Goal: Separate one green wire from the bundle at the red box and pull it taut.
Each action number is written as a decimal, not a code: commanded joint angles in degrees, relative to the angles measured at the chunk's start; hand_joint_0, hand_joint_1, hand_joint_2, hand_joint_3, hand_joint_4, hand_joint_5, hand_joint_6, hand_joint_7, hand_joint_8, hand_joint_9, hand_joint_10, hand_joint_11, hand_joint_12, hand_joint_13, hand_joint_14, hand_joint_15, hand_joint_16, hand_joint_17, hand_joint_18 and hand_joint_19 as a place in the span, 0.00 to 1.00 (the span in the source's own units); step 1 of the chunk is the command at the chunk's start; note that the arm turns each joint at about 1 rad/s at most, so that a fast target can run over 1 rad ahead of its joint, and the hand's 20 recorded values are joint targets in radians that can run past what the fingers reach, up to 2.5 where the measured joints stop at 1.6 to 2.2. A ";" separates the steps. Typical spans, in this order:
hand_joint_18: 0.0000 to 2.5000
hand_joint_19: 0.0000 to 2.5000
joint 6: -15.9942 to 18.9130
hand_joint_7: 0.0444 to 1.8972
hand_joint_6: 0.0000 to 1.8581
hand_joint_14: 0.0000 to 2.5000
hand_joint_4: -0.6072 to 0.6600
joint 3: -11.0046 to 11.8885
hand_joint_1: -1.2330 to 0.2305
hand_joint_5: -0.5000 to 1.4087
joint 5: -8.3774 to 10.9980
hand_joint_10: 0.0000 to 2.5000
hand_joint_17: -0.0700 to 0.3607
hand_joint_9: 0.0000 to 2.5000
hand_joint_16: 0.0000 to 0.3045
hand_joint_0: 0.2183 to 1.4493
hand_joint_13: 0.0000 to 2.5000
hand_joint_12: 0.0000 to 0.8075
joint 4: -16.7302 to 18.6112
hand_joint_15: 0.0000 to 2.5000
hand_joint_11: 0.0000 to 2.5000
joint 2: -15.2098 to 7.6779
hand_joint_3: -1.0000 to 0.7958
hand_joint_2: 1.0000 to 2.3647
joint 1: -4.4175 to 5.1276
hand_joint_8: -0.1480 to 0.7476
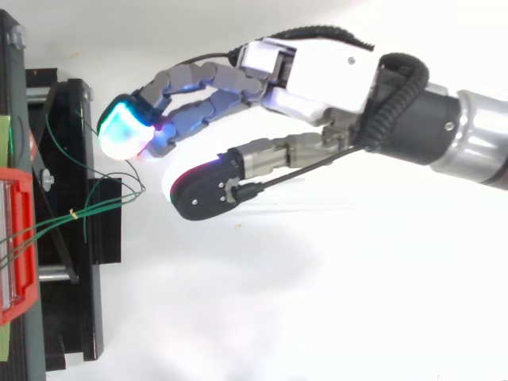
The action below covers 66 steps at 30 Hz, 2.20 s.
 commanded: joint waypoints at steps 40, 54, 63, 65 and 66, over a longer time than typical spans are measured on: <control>0.26 0.11 4.64 0.50 0.27 0.00 0.76 3.56 0.44 0.20 -2.51 0.00 0.43 0.32 0.17 0.28 0.26 0.42 3.77 0.07 0.12 -4.13 0.31 0.00 2.59 0.50; 0.26 0.12 7.80 0.63 0.27 0.00 0.67 3.56 0.44 0.22 -2.86 0.00 0.42 0.33 0.16 0.30 0.27 0.42 0.43 0.08 0.13 -4.13 0.34 0.01 1.45 0.50; 0.26 0.12 9.21 0.71 0.27 0.00 0.63 5.58 0.43 0.22 -4.62 0.00 0.42 0.33 0.16 0.31 0.27 0.42 -3.52 0.08 0.14 -4.13 0.37 0.01 -0.04 0.49; 0.26 0.12 9.12 0.71 0.27 0.00 0.63 6.37 0.43 0.22 -4.88 0.00 0.42 0.33 0.16 0.32 0.27 0.42 -5.02 0.08 0.14 -4.04 0.36 0.01 -0.22 0.50; 0.27 0.12 9.12 0.71 0.27 0.00 0.64 6.81 0.43 0.22 -4.88 0.00 0.42 0.33 0.16 0.32 0.27 0.42 -5.72 0.09 0.14 -4.04 0.36 0.01 -0.31 0.49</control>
